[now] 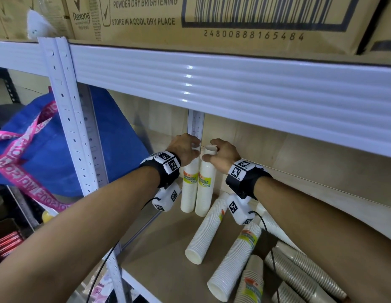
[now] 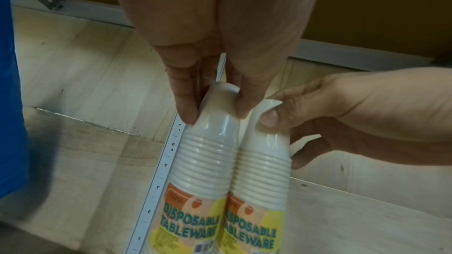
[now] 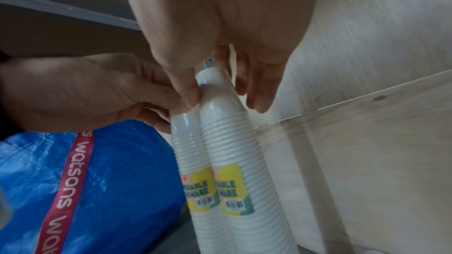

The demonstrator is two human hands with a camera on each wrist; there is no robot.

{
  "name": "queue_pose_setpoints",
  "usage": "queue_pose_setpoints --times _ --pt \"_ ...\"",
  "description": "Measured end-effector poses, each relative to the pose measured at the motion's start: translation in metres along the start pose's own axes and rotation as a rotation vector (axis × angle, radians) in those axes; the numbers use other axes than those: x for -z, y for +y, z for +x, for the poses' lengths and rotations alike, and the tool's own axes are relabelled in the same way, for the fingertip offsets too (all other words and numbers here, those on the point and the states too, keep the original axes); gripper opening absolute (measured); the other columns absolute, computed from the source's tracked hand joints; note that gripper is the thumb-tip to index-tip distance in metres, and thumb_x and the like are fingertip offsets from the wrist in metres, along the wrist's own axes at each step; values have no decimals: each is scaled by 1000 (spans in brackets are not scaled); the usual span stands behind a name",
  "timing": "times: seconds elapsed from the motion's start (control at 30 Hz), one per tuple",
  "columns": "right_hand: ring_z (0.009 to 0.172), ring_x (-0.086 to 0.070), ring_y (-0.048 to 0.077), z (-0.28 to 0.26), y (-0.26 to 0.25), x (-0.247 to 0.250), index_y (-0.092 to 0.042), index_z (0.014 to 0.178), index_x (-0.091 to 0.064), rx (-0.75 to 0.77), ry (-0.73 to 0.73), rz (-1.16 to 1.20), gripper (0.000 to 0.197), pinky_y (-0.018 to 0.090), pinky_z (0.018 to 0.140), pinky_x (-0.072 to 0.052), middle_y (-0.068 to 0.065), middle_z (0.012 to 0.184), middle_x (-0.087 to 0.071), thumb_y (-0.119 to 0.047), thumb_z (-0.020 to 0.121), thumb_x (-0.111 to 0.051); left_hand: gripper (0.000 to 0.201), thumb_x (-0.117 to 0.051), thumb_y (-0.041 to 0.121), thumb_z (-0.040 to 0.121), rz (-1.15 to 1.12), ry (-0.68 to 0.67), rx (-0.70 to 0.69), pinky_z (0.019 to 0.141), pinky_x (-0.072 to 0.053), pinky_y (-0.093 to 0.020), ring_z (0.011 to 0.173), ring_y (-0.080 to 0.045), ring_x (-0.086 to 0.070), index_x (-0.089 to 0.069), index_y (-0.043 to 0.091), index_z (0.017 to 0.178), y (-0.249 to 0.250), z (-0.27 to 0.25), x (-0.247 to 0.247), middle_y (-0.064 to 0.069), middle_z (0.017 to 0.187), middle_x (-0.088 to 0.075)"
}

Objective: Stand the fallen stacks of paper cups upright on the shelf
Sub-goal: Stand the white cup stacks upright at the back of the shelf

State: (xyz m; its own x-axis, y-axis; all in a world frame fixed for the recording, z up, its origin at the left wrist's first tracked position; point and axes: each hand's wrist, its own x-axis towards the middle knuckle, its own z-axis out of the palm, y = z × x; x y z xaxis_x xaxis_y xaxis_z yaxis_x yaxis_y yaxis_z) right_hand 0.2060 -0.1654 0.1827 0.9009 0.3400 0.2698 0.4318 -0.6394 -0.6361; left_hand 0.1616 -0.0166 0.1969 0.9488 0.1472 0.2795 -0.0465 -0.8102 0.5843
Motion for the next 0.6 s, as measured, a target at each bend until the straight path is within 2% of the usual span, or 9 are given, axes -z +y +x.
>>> queue_pose_setpoints --times 0.13,0.27,0.33,0.5,0.6 --pt "113 -60 24 -2 1 0 -14 127 -59 8 21 -27 51 32 93 -50 6 128 -62 -28 80 -75 44 -68 17 87 8 -8 3 95 -46 -28 120 -19 -58 -60 14 131 -1 0 1 -3 132 -62" --pt "112 -60 23 -1 -1 0 -15 127 -60 17 -7 -17 47 28 90 -49 5 128 -62 -22 83 -73 45 -67 15 88 18 -17 -1 94 -44 -27 122 -19 -57 -59 14 133 0 -2 2 -3 133 -61" --pt "112 -60 22 -2 0 1 -15 129 -59 16 -8 -10 49 26 89 -47 5 128 -62 -22 83 -74 46 -65 17 90 44 -22 -18 97 -43 -26 124 -19 -55 -57 14 135 0 -3 2 -3 135 -60" --pt "117 -58 24 -5 3 4 -15 139 -50 1 -11 -4 65 28 95 -47 7 133 -59 -24 81 -76 47 -62 18 91 67 -41 -42 100 -43 -29 127 -20 -53 -54 15 138 0 -5 4 -3 138 -58" --pt "115 -59 23 -8 4 11 -16 144 -45 6 -23 -30 70 24 90 -44 8 129 -60 -24 81 -75 46 -61 19 92 118 -30 -71 101 -43 -31 127 -24 -52 -55 15 137 3 -7 7 -4 138 -57"
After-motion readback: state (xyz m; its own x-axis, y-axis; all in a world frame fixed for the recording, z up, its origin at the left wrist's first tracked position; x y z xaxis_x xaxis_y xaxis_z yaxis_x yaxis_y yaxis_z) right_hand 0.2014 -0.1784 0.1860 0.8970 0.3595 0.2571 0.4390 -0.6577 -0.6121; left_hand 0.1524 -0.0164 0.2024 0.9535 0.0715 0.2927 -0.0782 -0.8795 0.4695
